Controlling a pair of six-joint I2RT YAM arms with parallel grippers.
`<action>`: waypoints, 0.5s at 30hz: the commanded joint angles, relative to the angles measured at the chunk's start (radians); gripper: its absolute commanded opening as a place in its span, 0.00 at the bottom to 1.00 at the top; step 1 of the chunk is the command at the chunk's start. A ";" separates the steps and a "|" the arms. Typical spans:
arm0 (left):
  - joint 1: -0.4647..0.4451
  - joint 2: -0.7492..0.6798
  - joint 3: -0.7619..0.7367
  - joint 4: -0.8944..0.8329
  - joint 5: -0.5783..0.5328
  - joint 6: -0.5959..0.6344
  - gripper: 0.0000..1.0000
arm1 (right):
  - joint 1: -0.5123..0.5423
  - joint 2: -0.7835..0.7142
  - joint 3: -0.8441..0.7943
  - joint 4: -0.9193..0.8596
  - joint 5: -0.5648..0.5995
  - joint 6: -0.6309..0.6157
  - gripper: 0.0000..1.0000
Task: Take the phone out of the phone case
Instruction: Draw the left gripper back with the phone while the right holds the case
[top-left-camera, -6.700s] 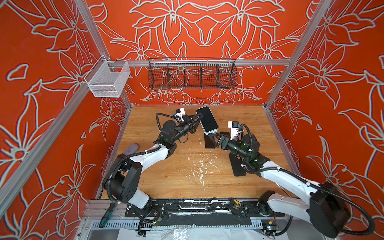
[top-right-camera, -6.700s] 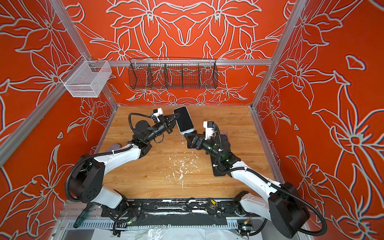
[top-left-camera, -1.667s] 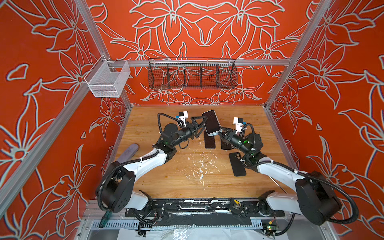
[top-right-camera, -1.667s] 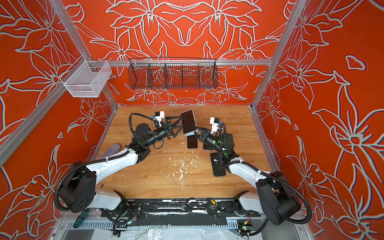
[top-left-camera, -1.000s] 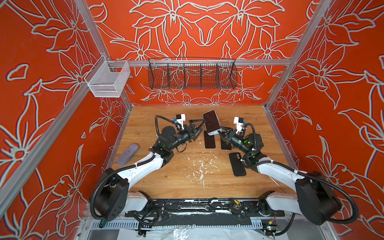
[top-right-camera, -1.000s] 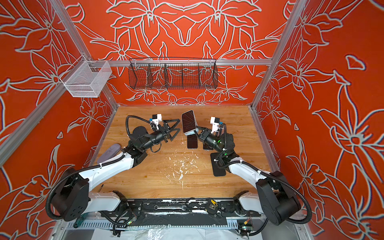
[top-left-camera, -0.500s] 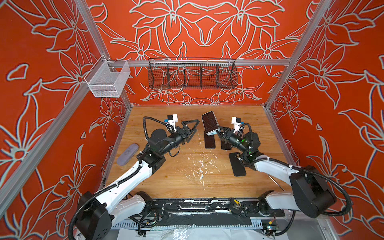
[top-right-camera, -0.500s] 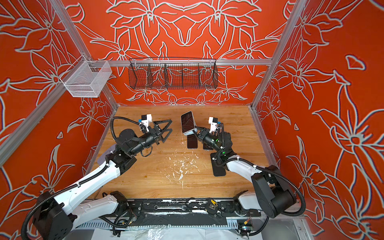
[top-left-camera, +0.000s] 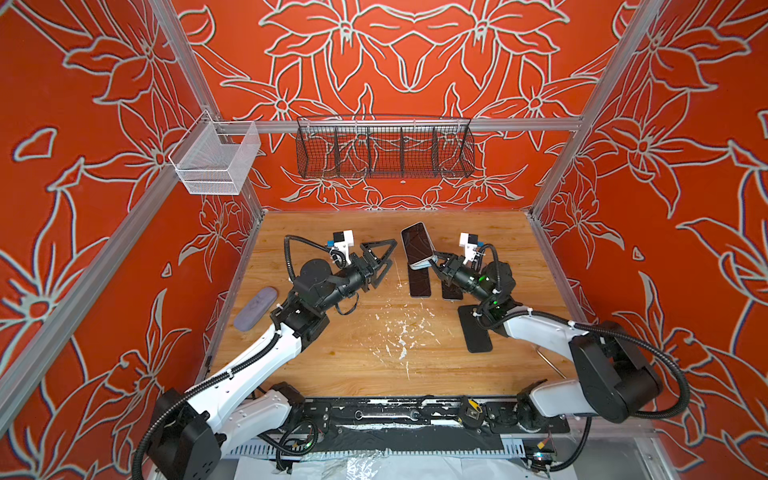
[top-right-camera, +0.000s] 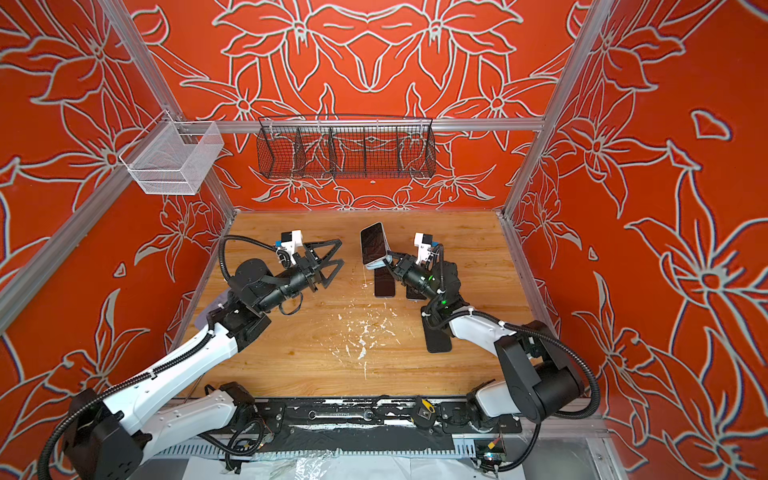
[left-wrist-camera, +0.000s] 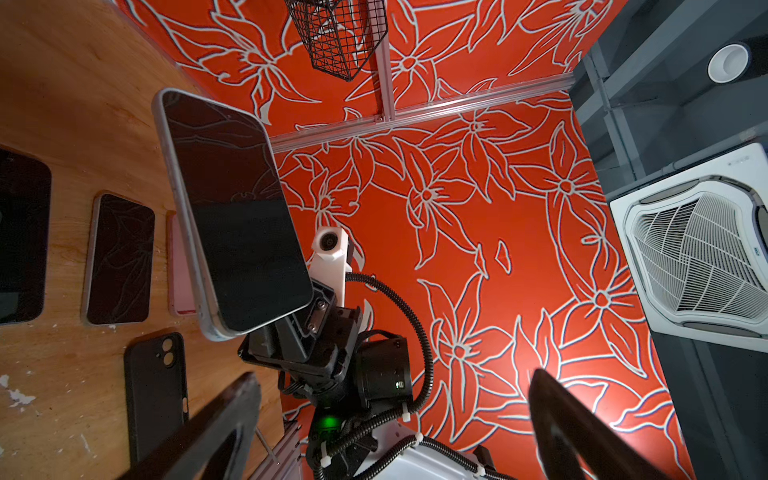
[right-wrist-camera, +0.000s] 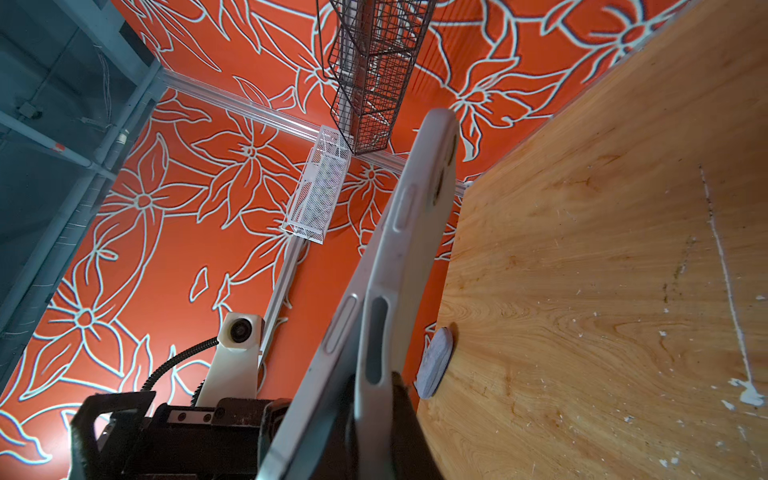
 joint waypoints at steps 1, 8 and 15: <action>-0.005 -0.004 -0.011 0.023 0.006 -0.023 0.97 | -0.001 0.001 0.040 0.122 -0.016 -0.014 0.01; -0.005 -0.009 -0.005 0.007 0.000 -0.026 0.97 | -0.002 0.018 0.050 0.148 -0.027 -0.006 0.01; -0.005 0.015 0.001 0.036 0.014 -0.043 0.97 | -0.003 -0.027 0.037 0.094 -0.024 -0.033 0.01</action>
